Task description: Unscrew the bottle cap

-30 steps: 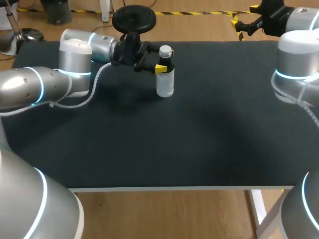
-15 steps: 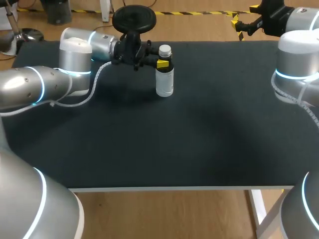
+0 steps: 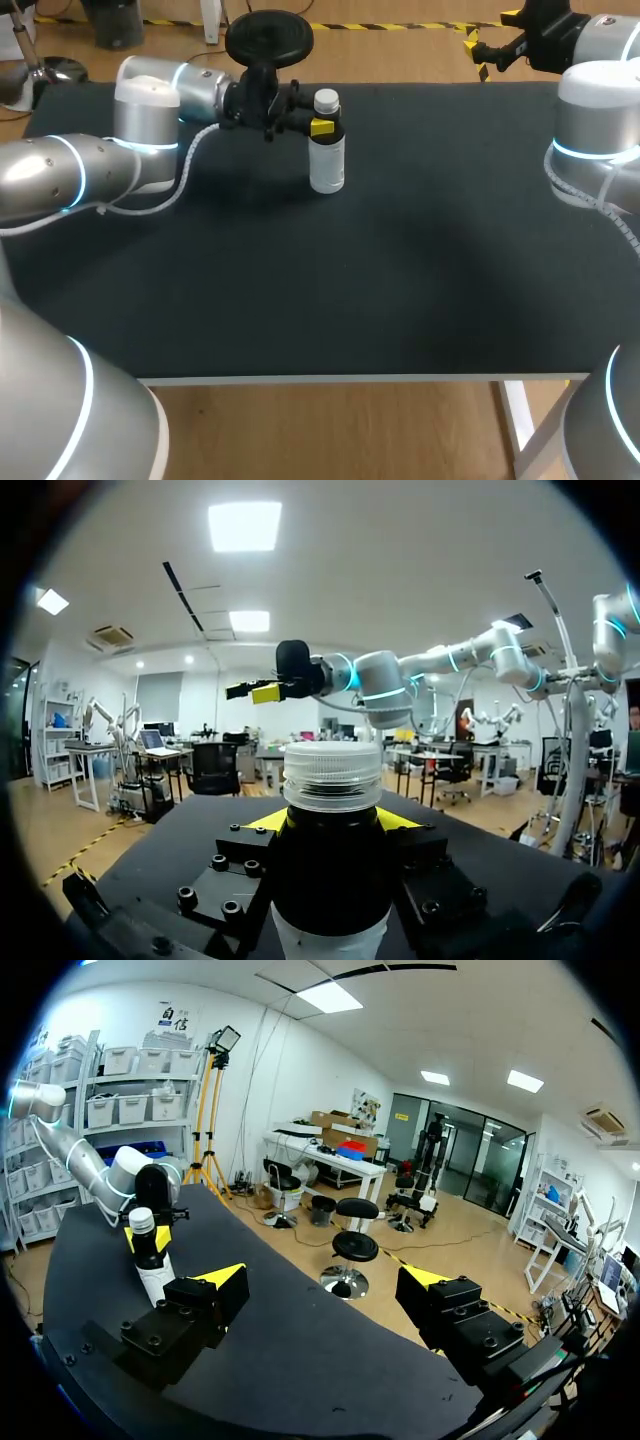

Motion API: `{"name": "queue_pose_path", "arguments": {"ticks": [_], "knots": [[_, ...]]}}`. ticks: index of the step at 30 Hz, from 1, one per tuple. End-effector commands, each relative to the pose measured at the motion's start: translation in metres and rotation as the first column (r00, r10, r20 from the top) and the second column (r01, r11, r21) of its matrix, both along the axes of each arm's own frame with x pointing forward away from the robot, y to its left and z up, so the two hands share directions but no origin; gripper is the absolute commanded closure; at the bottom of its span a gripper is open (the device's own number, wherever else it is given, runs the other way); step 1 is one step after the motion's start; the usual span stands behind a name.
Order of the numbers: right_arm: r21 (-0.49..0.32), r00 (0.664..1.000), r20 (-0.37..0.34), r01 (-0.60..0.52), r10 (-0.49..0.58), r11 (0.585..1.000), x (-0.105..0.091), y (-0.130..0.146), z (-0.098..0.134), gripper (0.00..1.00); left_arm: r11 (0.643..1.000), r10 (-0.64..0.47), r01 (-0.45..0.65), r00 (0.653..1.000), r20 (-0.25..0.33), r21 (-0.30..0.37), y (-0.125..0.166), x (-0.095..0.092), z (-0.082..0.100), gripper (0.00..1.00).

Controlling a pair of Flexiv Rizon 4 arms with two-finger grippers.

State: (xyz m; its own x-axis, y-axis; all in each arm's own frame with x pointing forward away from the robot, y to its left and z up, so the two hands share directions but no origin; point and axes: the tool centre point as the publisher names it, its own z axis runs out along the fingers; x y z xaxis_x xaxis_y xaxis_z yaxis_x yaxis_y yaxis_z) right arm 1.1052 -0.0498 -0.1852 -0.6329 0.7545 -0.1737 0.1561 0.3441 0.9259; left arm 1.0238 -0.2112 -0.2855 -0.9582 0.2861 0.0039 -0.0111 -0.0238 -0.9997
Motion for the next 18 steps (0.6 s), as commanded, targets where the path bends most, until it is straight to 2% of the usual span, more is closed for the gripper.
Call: {"name": "queue_pose_path", "arguments": {"ticks": [1, 18], "knots": [[0.0, 1.0, 0.0, 0.0, 0.0, 1.0, -0.0003, -0.0002, 0.0001, 0.0, 1.0, 0.002, -0.002, 1.0, 0.0, 0.006, 0.0, -0.0005, 0.0013, 1.0], [0.0, 1.0, 0.0, 0.0, 0.0, 1.0, -0.0003, -0.0002, 0.0001, 0.0, 1.0, 0.018, -0.018, 1.0, -0.009, 0.016, 0.0003, 0.0006, 0.0008, 1.0]]}}
